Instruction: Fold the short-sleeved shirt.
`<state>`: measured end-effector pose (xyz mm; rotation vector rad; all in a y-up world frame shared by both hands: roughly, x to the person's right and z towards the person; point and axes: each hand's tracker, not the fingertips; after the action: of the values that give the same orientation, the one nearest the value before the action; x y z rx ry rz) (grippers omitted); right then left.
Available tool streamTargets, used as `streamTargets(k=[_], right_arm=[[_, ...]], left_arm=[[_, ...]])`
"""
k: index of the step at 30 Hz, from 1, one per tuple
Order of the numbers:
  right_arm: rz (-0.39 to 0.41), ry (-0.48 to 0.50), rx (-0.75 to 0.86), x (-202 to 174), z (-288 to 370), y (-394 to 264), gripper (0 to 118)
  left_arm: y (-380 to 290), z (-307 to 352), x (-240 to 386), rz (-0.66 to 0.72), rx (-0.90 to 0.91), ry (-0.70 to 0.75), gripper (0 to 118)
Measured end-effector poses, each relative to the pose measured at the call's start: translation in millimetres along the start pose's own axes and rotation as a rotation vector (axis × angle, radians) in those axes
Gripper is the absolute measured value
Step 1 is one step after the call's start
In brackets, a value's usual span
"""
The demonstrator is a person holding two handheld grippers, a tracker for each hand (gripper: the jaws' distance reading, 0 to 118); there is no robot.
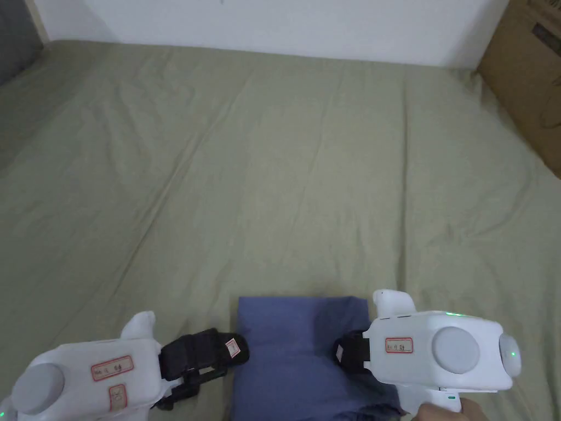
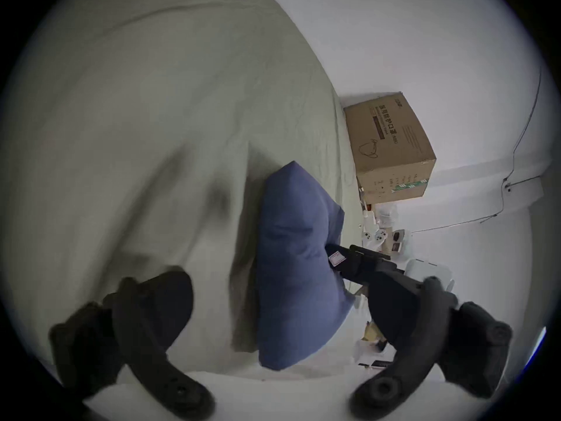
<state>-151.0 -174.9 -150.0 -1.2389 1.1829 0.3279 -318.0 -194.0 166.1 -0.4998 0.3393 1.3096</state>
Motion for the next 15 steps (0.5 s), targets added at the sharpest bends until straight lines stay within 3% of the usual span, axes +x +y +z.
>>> streamTargets(k=[6, 10, 12, 13, 14, 15], right_arm=[[0.023, -0.024, 0.002, -6.1, 1.8, -0.5, 0], [-0.008, -0.015, 0.018, -1.7, 2.1, -1.2, 0], [-0.016, -0.016, 0.018, -1.8, 1.7, -1.3, 0], [-0.017, -0.026, 0.018, -2.7, 2.7, -1.2, 0], [-0.013, -0.026, 0.019, -3.9, 5.4, -0.9, 0], [-0.007, -0.038, 0.025, -5.9, 7.7, -0.6, 0]], left_arm=[[3.8, -45.0, 4.1, 0.01, -0.033, -0.072, 118], [2.5, -69.2, -0.8, 0.09, -0.082, -0.234, 117], [-1.2, -76.7, 0.7, 0.162, -0.124, -0.338, 111], [-1.8, -77.6, -3.2, 0.173, -0.112, -0.281, 95], [-1.7, -77.7, -7.7, 0.17, -0.102, -0.188, 52], [0.4, -82.4, -17.2, 0.177, -0.122, -0.145, 24]])
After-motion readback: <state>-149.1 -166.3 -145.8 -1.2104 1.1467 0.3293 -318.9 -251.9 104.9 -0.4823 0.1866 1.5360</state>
